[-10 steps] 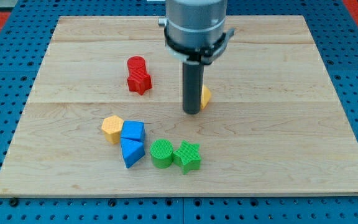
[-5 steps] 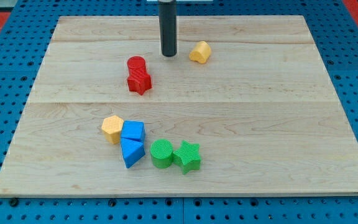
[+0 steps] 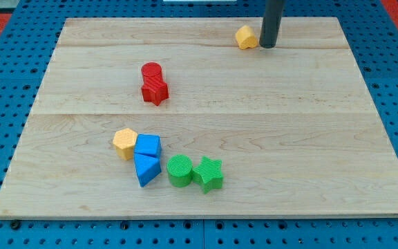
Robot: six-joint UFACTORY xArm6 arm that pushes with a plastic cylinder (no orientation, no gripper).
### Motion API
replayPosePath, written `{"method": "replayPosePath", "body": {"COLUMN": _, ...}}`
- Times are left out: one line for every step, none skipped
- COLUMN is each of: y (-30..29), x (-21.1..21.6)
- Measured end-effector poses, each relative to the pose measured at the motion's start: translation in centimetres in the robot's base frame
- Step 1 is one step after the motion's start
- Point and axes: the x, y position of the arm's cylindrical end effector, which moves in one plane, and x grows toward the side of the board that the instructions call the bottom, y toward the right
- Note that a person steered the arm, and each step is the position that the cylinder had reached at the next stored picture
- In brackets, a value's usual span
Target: Slide the yellow heart to the top right
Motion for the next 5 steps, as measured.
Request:
{"method": "replayPosePath", "body": {"y": -4.9, "x": 3.4}}
{"method": "replayPosePath", "body": {"y": -10.8, "x": 2.9}}
{"method": "replayPosePath", "body": {"y": -8.0, "x": -1.7}}
{"method": "replayPosePath", "body": {"y": -1.4, "x": -2.2}}
{"method": "replayPosePath", "body": {"y": 2.2, "x": -2.3}}
